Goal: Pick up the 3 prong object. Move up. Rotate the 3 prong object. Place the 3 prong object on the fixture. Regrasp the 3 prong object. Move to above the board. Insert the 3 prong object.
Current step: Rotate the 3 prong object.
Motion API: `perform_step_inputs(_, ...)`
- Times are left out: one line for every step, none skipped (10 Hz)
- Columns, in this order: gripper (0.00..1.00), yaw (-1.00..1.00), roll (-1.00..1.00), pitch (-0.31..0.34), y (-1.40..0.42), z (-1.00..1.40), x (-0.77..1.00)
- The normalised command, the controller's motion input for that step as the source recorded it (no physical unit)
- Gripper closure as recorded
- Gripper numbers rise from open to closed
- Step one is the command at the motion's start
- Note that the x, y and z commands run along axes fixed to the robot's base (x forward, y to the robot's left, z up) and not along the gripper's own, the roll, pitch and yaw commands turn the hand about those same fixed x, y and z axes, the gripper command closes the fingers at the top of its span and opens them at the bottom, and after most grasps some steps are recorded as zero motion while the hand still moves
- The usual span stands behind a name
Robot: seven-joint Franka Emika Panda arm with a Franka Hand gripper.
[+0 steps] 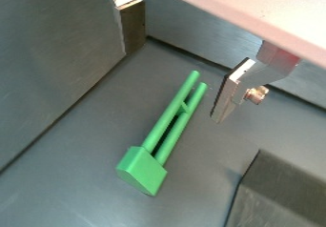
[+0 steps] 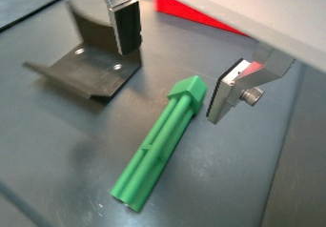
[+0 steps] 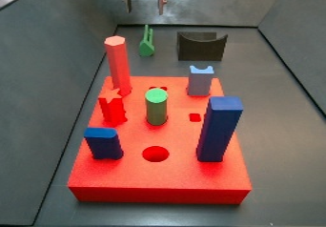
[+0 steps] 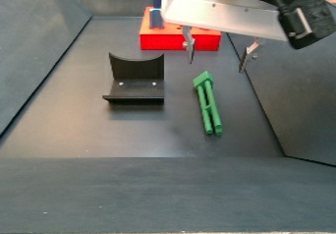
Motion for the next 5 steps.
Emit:
perform_step_inputs(0.0, 0.87, 0.01, -0.028, 0.0, -0.04, 0.04)
perform_step_inputs(0.0, 0.7, 0.01, -0.028, 0.0, -0.04, 0.04)
perform_step_inputs(0.0, 0.36, 0.01, -0.028, 0.0, -0.04, 0.03)
perform_step_inputs(0.0, 0.26, 0.01, -0.028, 0.0, -0.04, 0.03)
perform_step_inputs(0.0, 0.0, 0.0, 0.0, 0.0, -1.0, 0.0)
